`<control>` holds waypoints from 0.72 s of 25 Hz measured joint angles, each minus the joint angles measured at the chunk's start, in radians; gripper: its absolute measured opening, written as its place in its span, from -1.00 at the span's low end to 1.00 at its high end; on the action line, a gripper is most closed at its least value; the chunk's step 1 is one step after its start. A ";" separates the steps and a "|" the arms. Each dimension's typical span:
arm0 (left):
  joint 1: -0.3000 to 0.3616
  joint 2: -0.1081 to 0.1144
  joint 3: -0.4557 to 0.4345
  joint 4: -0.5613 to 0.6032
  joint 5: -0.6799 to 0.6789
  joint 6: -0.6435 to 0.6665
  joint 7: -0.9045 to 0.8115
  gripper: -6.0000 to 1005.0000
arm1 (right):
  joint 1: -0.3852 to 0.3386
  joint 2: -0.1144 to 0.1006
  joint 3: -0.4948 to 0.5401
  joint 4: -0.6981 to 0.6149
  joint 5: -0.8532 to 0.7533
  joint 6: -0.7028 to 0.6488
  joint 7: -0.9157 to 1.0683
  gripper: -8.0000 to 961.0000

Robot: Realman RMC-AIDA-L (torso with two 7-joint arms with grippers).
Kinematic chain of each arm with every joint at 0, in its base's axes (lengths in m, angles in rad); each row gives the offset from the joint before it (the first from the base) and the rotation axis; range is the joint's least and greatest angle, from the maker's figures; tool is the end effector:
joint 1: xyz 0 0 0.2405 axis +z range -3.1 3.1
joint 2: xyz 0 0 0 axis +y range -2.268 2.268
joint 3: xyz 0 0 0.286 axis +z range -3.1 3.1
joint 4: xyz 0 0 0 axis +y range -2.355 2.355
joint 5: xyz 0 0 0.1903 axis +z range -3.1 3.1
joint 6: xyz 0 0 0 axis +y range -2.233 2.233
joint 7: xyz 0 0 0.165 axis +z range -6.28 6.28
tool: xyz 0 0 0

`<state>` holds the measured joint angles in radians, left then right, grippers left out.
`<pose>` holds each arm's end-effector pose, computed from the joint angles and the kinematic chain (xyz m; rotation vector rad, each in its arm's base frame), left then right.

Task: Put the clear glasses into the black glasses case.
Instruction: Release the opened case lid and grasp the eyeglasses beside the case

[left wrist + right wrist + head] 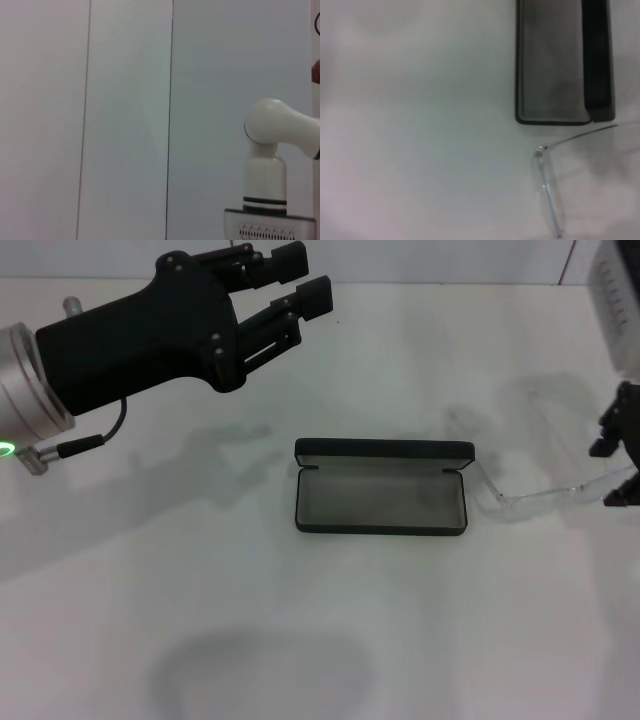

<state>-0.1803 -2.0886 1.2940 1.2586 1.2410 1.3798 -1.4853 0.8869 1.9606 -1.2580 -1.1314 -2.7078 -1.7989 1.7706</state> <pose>-0.1717 0.2959 0.0158 -2.4991 -0.2502 -1.1647 0.2001 0.3934 0.0192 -2.9229 -0.0768 -0.9898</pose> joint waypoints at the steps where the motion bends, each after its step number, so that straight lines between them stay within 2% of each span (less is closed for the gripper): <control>1: 0.000 0.000 0.000 -0.004 0.000 0.000 0.000 -0.26 | 0.000 0.006 -0.017 0.000 -0.009 0.024 -0.001 0.22; 14: -0.011 0.001 -0.008 -0.028 0.005 0.026 0.001 -0.26 | 0.015 0.030 -0.087 0.090 -0.025 0.129 -0.017 0.16; 18: -0.022 0.003 -0.012 -0.042 0.010 0.064 0.000 -0.26 | 0.017 0.047 -0.103 0.133 -0.052 0.170 -0.029 0.15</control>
<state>-0.2021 -2.0853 1.2823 1.2165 1.2512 1.4441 -1.4848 0.9041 2.0079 -1.3615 -0.9984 -2.7595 -1.6286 1.7411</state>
